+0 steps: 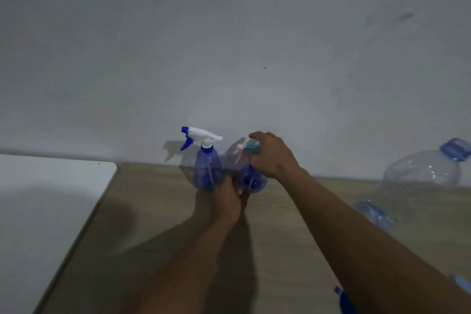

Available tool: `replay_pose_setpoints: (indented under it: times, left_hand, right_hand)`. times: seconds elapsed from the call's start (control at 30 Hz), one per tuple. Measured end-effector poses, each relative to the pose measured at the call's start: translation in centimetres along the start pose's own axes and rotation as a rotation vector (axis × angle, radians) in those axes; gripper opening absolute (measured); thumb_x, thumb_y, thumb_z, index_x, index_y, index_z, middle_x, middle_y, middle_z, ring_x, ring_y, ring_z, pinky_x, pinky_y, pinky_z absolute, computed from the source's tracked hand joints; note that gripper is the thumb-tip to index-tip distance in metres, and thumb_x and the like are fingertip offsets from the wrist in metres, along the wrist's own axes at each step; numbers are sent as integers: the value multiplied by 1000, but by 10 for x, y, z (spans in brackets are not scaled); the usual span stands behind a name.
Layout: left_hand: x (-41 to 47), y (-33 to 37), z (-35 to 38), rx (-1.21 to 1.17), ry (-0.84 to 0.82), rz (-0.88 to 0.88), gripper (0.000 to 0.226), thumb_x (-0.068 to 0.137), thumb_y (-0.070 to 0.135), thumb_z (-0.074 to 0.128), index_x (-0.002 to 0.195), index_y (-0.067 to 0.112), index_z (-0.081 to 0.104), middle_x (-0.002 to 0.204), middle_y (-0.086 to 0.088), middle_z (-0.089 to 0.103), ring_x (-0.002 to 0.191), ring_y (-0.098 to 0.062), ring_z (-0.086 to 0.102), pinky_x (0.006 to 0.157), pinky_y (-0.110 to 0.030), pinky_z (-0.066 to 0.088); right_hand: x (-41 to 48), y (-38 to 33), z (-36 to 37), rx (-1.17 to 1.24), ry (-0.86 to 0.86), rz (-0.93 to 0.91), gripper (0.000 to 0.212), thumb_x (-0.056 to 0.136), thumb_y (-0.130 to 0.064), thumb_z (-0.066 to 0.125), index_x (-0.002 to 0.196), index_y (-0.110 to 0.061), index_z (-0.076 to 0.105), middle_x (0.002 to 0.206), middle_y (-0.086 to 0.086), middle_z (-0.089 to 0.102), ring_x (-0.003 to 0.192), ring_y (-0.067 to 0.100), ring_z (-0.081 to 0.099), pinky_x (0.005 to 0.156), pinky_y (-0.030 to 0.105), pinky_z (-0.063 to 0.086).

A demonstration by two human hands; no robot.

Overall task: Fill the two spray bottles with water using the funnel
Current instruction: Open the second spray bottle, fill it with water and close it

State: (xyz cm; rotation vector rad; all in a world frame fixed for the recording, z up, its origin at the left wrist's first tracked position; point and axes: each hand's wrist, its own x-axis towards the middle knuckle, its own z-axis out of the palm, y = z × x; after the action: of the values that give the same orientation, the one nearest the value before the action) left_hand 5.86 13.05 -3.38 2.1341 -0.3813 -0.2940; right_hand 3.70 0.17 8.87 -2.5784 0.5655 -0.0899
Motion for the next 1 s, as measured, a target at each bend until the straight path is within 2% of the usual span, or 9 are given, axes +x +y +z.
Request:
replay_pose_setpoints:
  times: [0.1,0.2,0.3,0.4,0.47,0.6,0.73,0.9,1.0]
  left_hand:
    - [1,12,14,48,-24,76,25,89,20,67,114,14,62,99,5,65,90,-13,59,77,-25,47]
    - [2,14,22,-66,8,106,15,97,12,53,90,17,66,85,6,68,86,-15,61,75,-26,50]
    - [-4,17,22,-99,-47,98,10,94,9,56,90,14,63,77,8,66,78,-9,61,67,-21,51]
    - [-17,17,20,-72,-113,109,5,90,5,60,95,8,61,96,-8,68,87,-20,62,77,-37,52]
    - [-29,22,19,-124,-187,108,10,89,6,59,98,8,59,102,-16,65,89,-28,60,77,-36,49]
    - [-60,31,22,-122,-273,90,45,70,22,75,113,28,63,104,11,69,93,-8,64,85,-32,53]
    - [-99,45,32,-95,-341,113,40,63,42,76,97,55,61,90,26,69,83,10,64,68,-17,50]
    - [-145,56,58,-182,-358,95,36,62,41,72,96,34,65,95,1,73,91,-23,69,79,-43,57]
    - [-166,60,74,-200,-366,47,39,59,38,63,95,23,67,91,-2,73,89,-27,68,81,-51,56]
  right_hand:
    - [-5,18,8,14,-36,17,32,91,-13,61,123,-16,60,119,10,65,106,29,61,86,36,50]
    - [-13,29,11,38,1,20,21,94,-12,59,115,-13,60,111,13,67,96,30,61,78,34,47]
    - [-26,36,6,65,-11,6,14,93,-12,59,107,-13,58,105,14,65,87,28,56,71,30,38]
    - [-46,39,-5,96,-24,1,14,93,-13,61,107,-16,59,100,7,62,83,23,53,67,27,35]
    - [-62,39,-14,112,-33,5,14,93,-14,62,107,-16,59,99,6,61,84,23,53,65,27,35]
    - [-98,44,-33,164,-59,29,14,91,-15,64,104,-20,60,101,6,62,88,25,56,60,27,37]
    - [-136,56,-48,163,-64,47,15,89,-15,67,103,-16,63,98,6,65,87,26,59,61,29,38]
    - [-184,87,-51,183,-56,91,19,87,-18,71,105,-17,67,100,5,67,90,24,62,71,33,48]
    - [-206,110,-48,229,-22,82,20,87,-17,73,105,-14,65,97,4,65,86,21,59,63,24,41]
